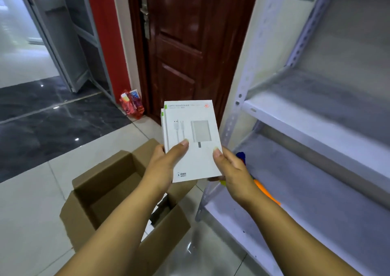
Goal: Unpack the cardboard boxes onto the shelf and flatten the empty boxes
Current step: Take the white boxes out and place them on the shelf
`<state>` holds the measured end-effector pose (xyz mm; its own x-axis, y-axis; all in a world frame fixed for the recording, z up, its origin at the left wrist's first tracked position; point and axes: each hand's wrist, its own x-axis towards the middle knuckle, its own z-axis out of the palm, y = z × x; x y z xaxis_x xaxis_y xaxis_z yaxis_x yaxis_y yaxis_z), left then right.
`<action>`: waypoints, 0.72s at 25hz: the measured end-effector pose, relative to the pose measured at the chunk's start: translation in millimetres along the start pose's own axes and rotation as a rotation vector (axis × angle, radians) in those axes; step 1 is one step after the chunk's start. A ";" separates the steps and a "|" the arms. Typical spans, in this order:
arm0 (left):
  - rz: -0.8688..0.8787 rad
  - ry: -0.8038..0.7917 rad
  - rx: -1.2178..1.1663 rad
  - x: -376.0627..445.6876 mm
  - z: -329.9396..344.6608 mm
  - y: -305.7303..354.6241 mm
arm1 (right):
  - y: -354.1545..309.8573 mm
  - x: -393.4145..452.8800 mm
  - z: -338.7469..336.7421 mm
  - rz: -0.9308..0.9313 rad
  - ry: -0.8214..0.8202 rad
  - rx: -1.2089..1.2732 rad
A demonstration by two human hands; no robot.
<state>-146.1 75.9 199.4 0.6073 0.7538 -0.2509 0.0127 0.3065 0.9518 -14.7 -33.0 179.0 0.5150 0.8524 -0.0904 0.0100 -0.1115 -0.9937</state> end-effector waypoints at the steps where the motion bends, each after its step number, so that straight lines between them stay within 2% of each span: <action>1: 0.006 -0.042 0.001 -1.9 6.0 7.2 | -5.4 -4.4 -2.2 -0.013 0.047 0.011; 6: 0.058 -0.239 0.051 -12.0 30.4 34.7 | -33.1 -34.7 -9.2 -0.132 0.280 0.063; 11: 0.176 -0.448 0.154 -24.1 59.9 37.8 | -41.7 -68.2 -25.7 -0.172 0.523 0.106; 16: 0.296 -0.555 0.277 -40.3 104.2 33.8 | -52.2 -107.7 -57.3 -0.192 0.753 0.176; 18: 0.325 -0.588 0.287 -49.8 127.3 33.3 | -54.6 -124.7 -75.2 -0.190 0.850 0.122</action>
<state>-74.8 -25.5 266.1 0.9411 0.3194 0.1113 -0.0816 -0.1050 0.9911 -15.0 -171.6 249.5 0.9783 0.1763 0.1087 0.0940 0.0901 -0.9915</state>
